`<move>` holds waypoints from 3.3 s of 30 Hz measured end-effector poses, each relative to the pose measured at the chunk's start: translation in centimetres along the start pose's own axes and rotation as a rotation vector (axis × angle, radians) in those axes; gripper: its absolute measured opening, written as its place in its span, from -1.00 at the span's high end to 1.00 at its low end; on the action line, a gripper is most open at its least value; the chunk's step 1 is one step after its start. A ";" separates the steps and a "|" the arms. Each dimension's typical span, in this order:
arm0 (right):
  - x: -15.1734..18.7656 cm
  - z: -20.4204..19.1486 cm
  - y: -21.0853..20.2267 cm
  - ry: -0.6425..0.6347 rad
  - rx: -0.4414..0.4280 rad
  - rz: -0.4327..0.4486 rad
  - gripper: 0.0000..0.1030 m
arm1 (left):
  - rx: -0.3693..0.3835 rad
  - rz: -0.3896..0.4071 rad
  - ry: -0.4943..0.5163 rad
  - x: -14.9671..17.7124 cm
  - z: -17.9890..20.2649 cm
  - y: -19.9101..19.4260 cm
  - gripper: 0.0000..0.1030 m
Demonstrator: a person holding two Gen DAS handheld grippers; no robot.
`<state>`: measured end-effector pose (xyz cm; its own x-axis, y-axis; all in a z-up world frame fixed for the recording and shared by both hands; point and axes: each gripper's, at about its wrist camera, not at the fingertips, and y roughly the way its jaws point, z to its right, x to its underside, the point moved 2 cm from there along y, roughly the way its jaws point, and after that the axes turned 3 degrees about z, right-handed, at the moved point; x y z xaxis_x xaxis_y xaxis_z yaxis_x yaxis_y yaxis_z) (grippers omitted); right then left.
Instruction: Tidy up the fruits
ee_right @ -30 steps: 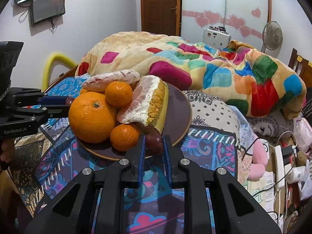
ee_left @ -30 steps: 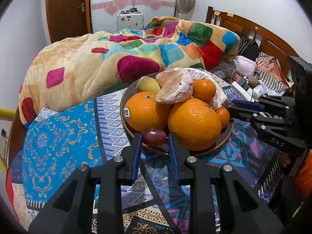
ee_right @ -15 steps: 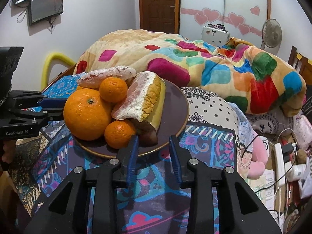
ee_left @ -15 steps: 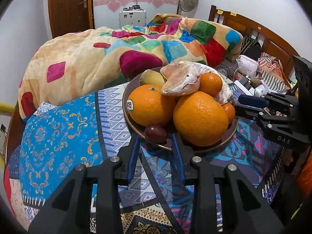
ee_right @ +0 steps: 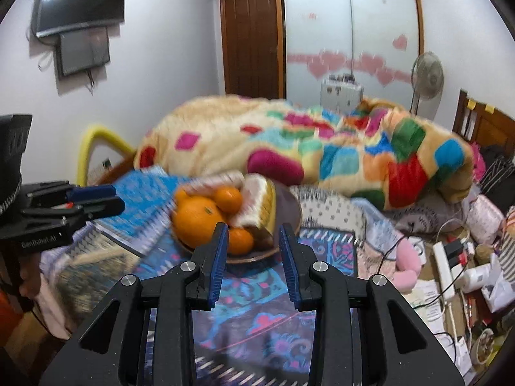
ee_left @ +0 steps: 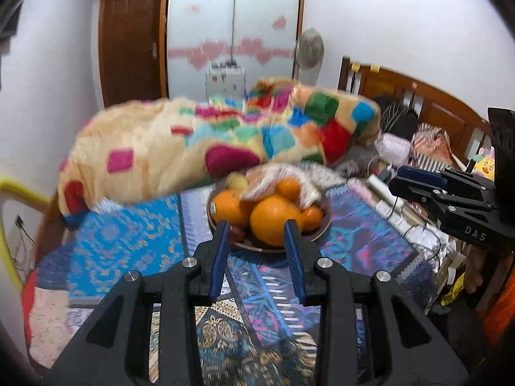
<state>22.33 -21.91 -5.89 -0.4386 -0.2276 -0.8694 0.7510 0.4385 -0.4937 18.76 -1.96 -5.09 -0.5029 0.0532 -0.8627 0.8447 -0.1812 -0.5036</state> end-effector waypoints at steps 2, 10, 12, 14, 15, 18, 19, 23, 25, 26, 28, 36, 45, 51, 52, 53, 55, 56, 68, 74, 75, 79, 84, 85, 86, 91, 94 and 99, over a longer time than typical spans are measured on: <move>-0.7 -1.0 -2.5 -0.002 0.003 0.055 0.43 | -0.018 0.055 0.010 -0.5 0.8 -2.4 0.34; -2.0 -4.5 -10.7 0.006 0.023 0.257 0.16 | -0.082 0.279 0.035 -1.1 3.8 -12.4 -0.10; -1.9 -5.5 -12.6 0.005 0.035 0.306 0.08 | -0.085 0.321 0.029 -0.9 4.4 -14.5 -0.19; -1.8 -6.1 -13.8 0.006 0.041 0.336 -0.07 | -0.078 0.341 0.017 -0.8 4.5 -15.8 -0.31; -1.7 -6.4 -14.5 0.007 0.049 0.355 -0.12 | -0.077 0.349 0.011 -0.7 4.6 -16.3 -0.32; -1.5 -7.1 -15.8 0.010 0.065 0.395 -0.35 | -0.096 0.373 0.011 -0.3 4.9 -17.5 -0.39; -1.5 -7.2 -16.0 0.010 0.070 0.404 -0.43 | -0.104 0.383 0.010 -0.1 4.9 -17.9 -0.47; -1.0 -7.8 -16.7 0.013 0.087 0.435 -0.66 | -0.111 0.413 -0.007 0.4 4.9 -19.0 -0.84; -0.9 -8.0 -16.9 0.014 0.096 0.444 -0.70 | -0.112 0.421 -0.012 0.4 5.0 -19.2 -0.90; -0.7 -8.1 -17.0 0.015 0.104 0.448 -0.78 | -0.113 0.423 -0.016 0.5 5.0 -19.3 -0.92; -0.5 -8.0 -17.0 0.024 0.114 0.454 -0.97 | -0.118 0.430 -0.021 0.6 4.8 -19.5 -0.95; 0.2 -8.3 -17.8 0.025 0.139 0.470 -1.00 | -0.133 0.432 -0.024 0.8 4.9 -19.4 -0.99; 0.5 -8.4 -18.1 0.025 0.136 0.469 -1.00 | -0.140 0.432 -0.016 0.9 5.0 -19.4 -0.99; 0.5 -8.4 -18.0 0.029 0.135 0.468 -1.00 | -0.140 0.431 -0.019 0.9 5.0 -19.3 -0.99; 0.5 -8.3 -18.0 0.030 0.134 0.467 -1.00 | -0.141 0.432 -0.017 0.9 5.0 -19.3 -0.99; 0.5 -8.3 -17.9 0.031 0.133 0.465 -1.00 | -0.140 0.431 -0.017 0.9 5.0 -19.3 -0.99; 0.5 -8.3 -17.9 0.030 0.134 0.463 -1.00 | -0.140 0.428 -0.018 1.0 5.0 -19.1 -0.99; 0.5 -8.3 -17.9 0.030 0.134 0.462 -1.00 | -0.140 0.427 -0.019 1.0 5.0 -19.1 -0.99; 0.5 -8.3 -17.9 0.034 0.133 0.461 -1.00 | -0.144 0.423 -0.019 1.2 4.9 -18.4 -0.99; 0.5 -8.3 -18.0 0.036 0.129 0.459 -1.00 | -0.145 0.416 -0.017 1.4 5.1 -18.2 -0.99; 0.5 -8.2 -17.9 0.035 0.129 0.459 -1.00 | -0.145 0.415 -0.017 1.4 5.2 -18.2 -0.99; 0.5 -8.2 -17.9 0.036 0.130 0.458 -1.00 | -0.142 0.414 -0.017 1.4 5.4 -18.1 -0.99; 0.6 -8.2 -18.0 0.038 0.130 0.458 -1.00 | -0.141 0.413 -0.017 1.3 5.3 -18.1 -0.99; 0.6 -8.2 -17.9 0.037 0.129 0.457 -1.00 | -0.140 0.413 -0.017 1.3 5.3 -18.1 -0.99; 0.5 -8.1 -17.9 0.038 0.129 0.457 -1.00 | -0.140 0.413 -0.016 1.2 5.4 -18.1 -0.99; 0.5 -8.1 -17.9 0.038 0.130 0.457 -1.00 | -0.139 0.415 -0.015 1.2 5.5 -18.2 -0.99; 0.5 -8.1 -17.9 0.039 0.128 0.457 -1.00 | -0.140 0.415 -0.015 1.2 5.5 -18.2 -0.99; 0.5 -8.0 -17.9 0.038 0.130 0.457 -1.00 | -0.140 0.416 -0.015 1.2 5.5 -18.2 -0.99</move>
<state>4.72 -22.90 2.65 -0.0645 -0.0036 -0.9979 0.9258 0.3731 -0.0611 1.76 -3.97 3.35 -0.1165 -0.0105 -0.9931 0.9920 -0.0497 -0.1158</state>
